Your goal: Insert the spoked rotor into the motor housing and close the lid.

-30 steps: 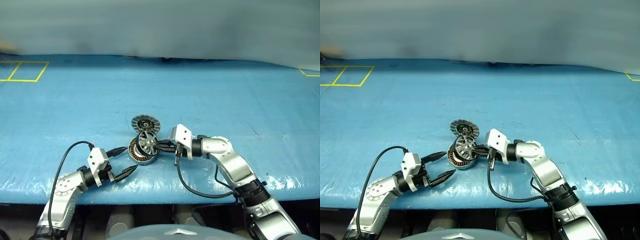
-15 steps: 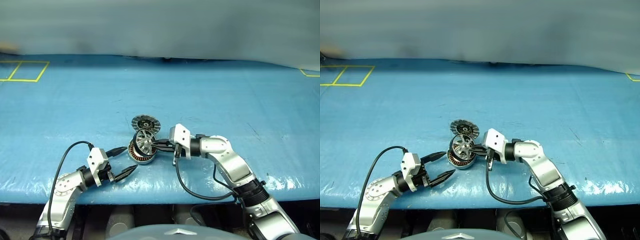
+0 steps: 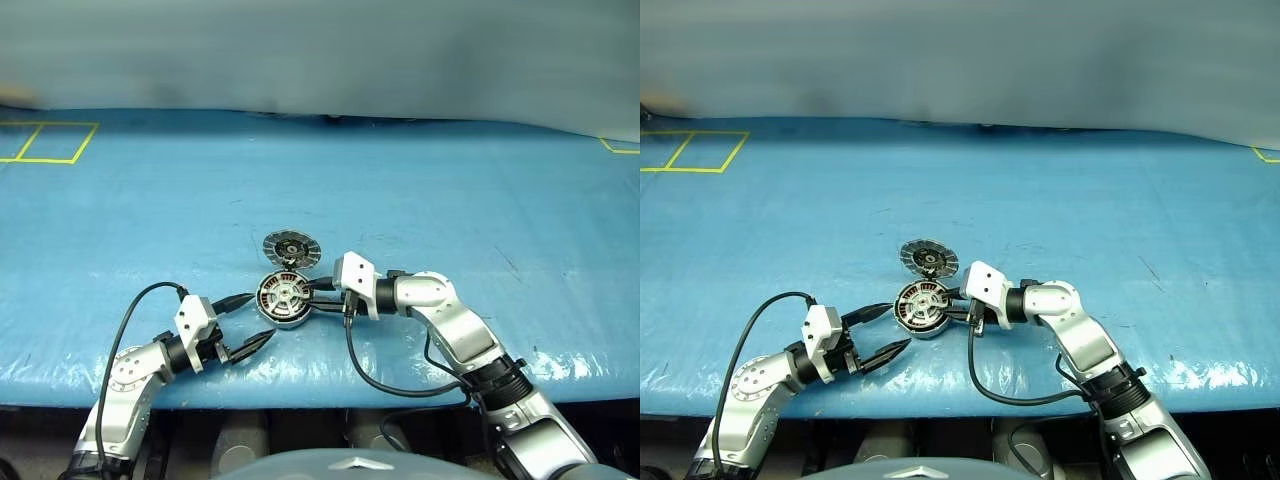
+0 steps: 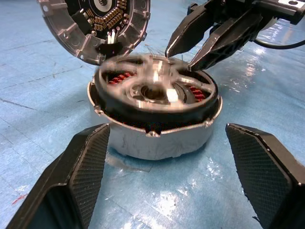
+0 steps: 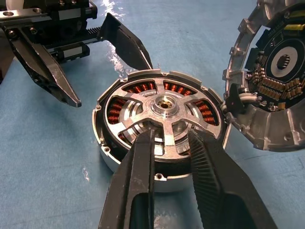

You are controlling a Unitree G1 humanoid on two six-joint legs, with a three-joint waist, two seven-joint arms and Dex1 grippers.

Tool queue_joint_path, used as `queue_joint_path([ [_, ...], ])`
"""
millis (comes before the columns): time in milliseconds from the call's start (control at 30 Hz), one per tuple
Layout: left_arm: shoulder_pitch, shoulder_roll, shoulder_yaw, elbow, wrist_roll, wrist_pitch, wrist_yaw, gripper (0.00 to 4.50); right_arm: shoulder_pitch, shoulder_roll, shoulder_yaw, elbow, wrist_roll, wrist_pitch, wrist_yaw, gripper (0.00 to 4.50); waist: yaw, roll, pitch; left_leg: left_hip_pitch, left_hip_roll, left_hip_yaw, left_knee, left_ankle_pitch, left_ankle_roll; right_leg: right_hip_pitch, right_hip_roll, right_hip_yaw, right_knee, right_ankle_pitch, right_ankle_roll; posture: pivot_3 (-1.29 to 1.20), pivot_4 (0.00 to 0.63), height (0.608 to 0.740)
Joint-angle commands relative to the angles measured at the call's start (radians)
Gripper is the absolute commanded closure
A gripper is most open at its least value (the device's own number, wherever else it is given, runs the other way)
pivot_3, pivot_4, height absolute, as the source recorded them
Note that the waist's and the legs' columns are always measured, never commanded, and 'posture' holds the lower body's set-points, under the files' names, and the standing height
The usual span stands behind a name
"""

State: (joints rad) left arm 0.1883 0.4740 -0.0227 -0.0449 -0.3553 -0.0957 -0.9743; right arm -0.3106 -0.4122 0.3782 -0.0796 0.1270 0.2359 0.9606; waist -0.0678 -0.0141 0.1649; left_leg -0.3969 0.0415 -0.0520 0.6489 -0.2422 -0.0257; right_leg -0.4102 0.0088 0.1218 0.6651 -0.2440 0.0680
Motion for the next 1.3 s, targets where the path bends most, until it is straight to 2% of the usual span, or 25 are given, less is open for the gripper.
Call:
queue_joint_path([
  [33,0.004,-0.001,0.004,-0.03,-0.006,-0.013,0.003,0.37,-0.009,0.016,-0.03,-0.028,0.037,-0.024,0.003,3.43,0.0,0.0,0.0,0.0,0.0,0.0,0.0,0.0,0.0,0.0,0.0,0.0,0.0,0.0,0.0,0.0,0.15,0.74],
  [267,0.005,0.002,0.008,-0.031,-0.012,-0.013,-0.001,0.37,0.006,0.017,-0.079,-0.032,0.075,-0.005,-0.016,3.43,0.0,0.0,0.0,0.0,0.0,0.0,0.0,0.0,0.0,0.0,0.0,0.0,0.0,0.0,0.0,0.0,0.15,0.74],
  [433,0.009,0.001,0.008,-0.031,-0.012,-0.013,-0.001,0.37,0.023,0.027,-0.061,-0.043,0.082,0.001,-0.008,4.47,-0.001,0.0,0.0,0.0,0.0,0.0,0.0,0.0,0.0,0.0,0.0,0.0,0.0,0.0,0.0,0.0,0.15,0.74],
  [767,0.008,-0.003,0.005,-0.029,-0.008,-0.018,0.002,0.37,0.022,0.069,-0.01,0.023,0.043,-0.005,-0.026,4.47,0.0,0.0,0.0,0.0,0.0,0.0,0.0,0.0,0.0,0.0,0.0,0.0,0.0,0.0,0.0,0.0,0.15,0.74],
  [1033,0.008,-0.001,0.008,-0.03,-0.008,-0.017,0.006,0.37,0.023,0.052,0.035,0.083,-0.053,-0.007,-0.061,4.47,-0.001,0.0,0.0,0.001,0.0,0.0,0.0,0.0,0.0,0.001,0.0,0.0,0.0,-0.001,-0.001,0.0,0.15,0.74],
  [1200,0.011,-0.003,0.006,-0.029,-0.009,-0.019,0.006,0.37,0.038,0.071,-0.001,0.047,0.011,-0.015,-0.044,4.47,-0.001,0.0,0.0,0.001,0.0,0.0,0.0,0.0,0.0,0.001,0.0,0.0,0.0,-0.001,-0.001,0.0,0.15,0.74],
  [1300,0.015,-0.005,0.007,-0.031,-0.014,-0.018,0.006,0.37,0.04,0.092,-0.068,0.001,0.089,-0.009,-0.053,4.47,-0.001,0.0,0.0,0.001,0.0,0.0,0.0,0.0,0.0,0.001,0.0,0.0,0.0,-0.001,-0.001,0.0,0.15,0.74],
])
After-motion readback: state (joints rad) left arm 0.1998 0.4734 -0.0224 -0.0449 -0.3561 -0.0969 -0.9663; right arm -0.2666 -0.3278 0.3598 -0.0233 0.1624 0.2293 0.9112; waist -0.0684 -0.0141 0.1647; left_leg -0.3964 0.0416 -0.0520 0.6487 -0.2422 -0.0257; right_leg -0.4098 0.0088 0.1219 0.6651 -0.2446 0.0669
